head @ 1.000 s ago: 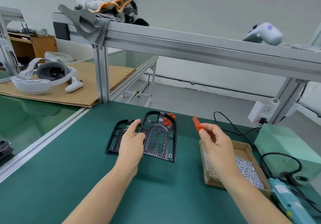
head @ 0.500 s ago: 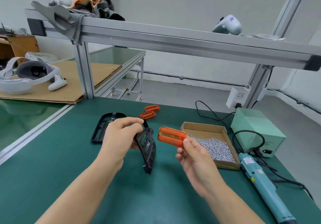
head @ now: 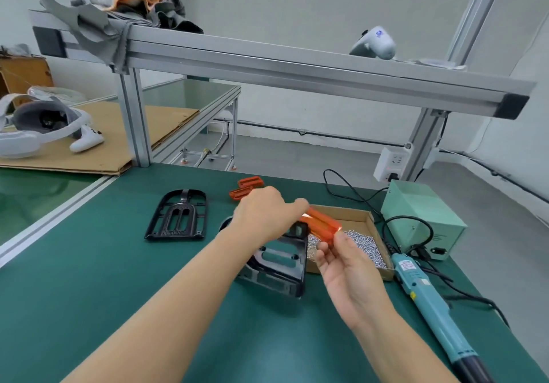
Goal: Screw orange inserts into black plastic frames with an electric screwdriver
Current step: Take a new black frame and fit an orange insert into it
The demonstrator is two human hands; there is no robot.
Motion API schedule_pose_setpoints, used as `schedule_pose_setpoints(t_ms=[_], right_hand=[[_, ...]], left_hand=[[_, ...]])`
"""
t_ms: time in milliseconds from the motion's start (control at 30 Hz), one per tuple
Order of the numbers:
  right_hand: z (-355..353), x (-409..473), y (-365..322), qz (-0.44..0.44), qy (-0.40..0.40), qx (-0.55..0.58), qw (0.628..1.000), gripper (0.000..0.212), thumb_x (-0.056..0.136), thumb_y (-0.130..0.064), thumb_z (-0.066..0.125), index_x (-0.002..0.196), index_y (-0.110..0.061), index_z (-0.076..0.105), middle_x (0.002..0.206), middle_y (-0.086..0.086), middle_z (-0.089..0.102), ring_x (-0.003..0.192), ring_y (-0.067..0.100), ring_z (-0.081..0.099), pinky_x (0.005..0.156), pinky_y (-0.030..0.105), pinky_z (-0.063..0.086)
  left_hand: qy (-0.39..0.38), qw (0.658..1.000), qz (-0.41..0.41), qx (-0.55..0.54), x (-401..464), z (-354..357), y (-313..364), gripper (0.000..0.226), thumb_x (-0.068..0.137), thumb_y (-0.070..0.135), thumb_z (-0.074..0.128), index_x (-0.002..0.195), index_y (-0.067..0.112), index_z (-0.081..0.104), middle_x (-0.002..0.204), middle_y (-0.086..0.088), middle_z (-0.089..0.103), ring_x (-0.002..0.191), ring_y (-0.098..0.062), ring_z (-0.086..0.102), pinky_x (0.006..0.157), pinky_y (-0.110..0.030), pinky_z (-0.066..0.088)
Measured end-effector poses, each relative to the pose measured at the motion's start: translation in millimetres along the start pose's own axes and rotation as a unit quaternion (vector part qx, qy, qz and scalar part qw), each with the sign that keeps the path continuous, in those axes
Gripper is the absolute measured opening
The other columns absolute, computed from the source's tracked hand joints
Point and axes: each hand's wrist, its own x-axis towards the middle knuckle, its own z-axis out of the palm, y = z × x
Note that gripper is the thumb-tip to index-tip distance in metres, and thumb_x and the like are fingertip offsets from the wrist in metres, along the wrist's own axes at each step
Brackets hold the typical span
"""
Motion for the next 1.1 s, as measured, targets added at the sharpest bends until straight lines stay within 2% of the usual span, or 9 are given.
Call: schedule_pose_setpoints(t_ms=[100,167,333,533,600,700,800,1000,1100], right_hand=[[-10.2,-0.8,-9.8,-0.05,0.017,-0.029,0.998,0.017,0.101,-0.01,0.042,0.096,-0.007,0.058,0.07,-0.001,0.062,0.06,0.008,0.055,0.058,0.019,0.053],[-17.5,-1.1,-12.6,-0.074,0.019,-0.085,0.993,0.018,0.102,-0.011,0.041,0.098,-0.008,0.058,0.067,-0.005,0.062,0.061,0.006,0.055,0.061,0.019,0.053],[-32.8,-2.8,-9.0,-0.14,-0.022,-0.267,0.953,0.02,0.102,-0.011,0.043,0.104,-0.013,0.062,0.07,-0.005,0.062,0.066,0.007,0.057,0.072,0.024,0.052],[-38.2,-5.5,6.3,-0.241,-0.182,-0.491,0.817,0.018,0.1,-0.015,0.049,0.105,-0.026,0.062,0.09,-0.01,0.065,0.085,0.009,0.062,0.079,0.015,0.047],[-39.7,-3.8,10.3,-0.303,-0.251,-0.558,0.73,0.017,0.098,-0.017,0.049,0.106,-0.019,0.064,0.097,-0.012,0.062,0.093,0.007,0.059,0.085,0.015,0.044],[-42.1,1.2,17.0,-0.356,-0.31,-0.604,0.642,0.02,0.098,-0.012,0.048,0.109,-0.008,0.065,0.104,-0.001,0.062,0.096,0.007,0.058,0.089,0.018,0.045],[-41.4,6.0,20.3,-0.384,-0.32,-0.606,0.618,0.018,0.1,-0.013,0.05,0.112,-0.012,0.063,0.107,0.002,0.061,0.095,0.012,0.06,0.087,0.021,0.048],[-28.0,10.7,30.1,-0.402,-0.338,-0.61,0.594,0.027,0.101,-0.017,0.047,0.109,-0.005,0.069,0.109,0.006,0.065,0.096,0.016,0.063,0.087,0.025,0.052],[-36.9,12.9,30.9,-0.379,-0.378,-0.647,0.542,0.017,0.096,-0.007,0.057,0.106,-0.006,0.07,0.111,0.005,0.066,0.092,0.017,0.065,0.082,0.024,0.053]], left_hand=[[-0.087,0.996,0.006,0.006,5.8,9.5,-7.7,0.034,0.068,0.039,0.048,0.06,0.007,0.053,0.061,-0.005,0.057,0.062,-0.025,0.056,0.058,-0.03,0.046],[-0.12,0.985,0.032,0.117,7.1,16.9,-20.0,0.03,0.071,0.02,0.049,0.09,0.011,0.07,0.096,-0.006,0.07,0.092,-0.026,0.063,0.08,-0.034,0.053],[-0.146,0.959,0.078,0.229,2.4,28.2,-59.3,0.026,0.087,0.018,0.053,0.099,0.031,0.072,0.108,0.01,0.069,0.106,-0.014,0.053,0.092,-0.031,0.028],[-0.182,0.982,0.052,-0.017,-9.6,29.2,-87.0,0.017,0.09,0.026,0.061,0.08,0.025,0.074,0.076,0.015,0.066,0.067,0.005,0.054,0.07,-0.012,0.044],[-0.11,0.985,0.028,-0.13,-15.2,28.0,-93.1,0.021,0.094,0.028,0.054,0.088,0.021,0.073,0.09,0.009,0.07,0.084,-0.005,0.061,0.086,-0.023,0.047],[0.003,0.975,0.007,-0.222,-25.1,20.8,-102.2,0.02,0.097,0.023,0.05,0.095,0.027,0.07,0.095,0.015,0.069,0.099,0.003,0.058,0.087,-0.014,0.039],[0.019,0.98,0.018,-0.196,-39.4,14.0,-112.6,0.02,0.096,0.022,0.051,0.095,0.032,0.069,0.097,0.02,0.067,0.099,0.01,0.056,0.082,-0.006,0.035],[-0.021,0.992,0.004,-0.125,-55.7,12.9,-122.4,0.024,0.096,0.022,0.05,0.096,0.04,0.066,0.107,0.019,0.065,0.102,0.0,0.057,0.088,-0.019,0.04],[-0.045,0.991,0.016,-0.127,-58.7,11.4,-123.6,0.029,0.097,0.018,0.049,0.094,0.042,0.064,0.112,0.021,0.062,0.108,0.001,0.055,0.092,-0.018,0.038]])
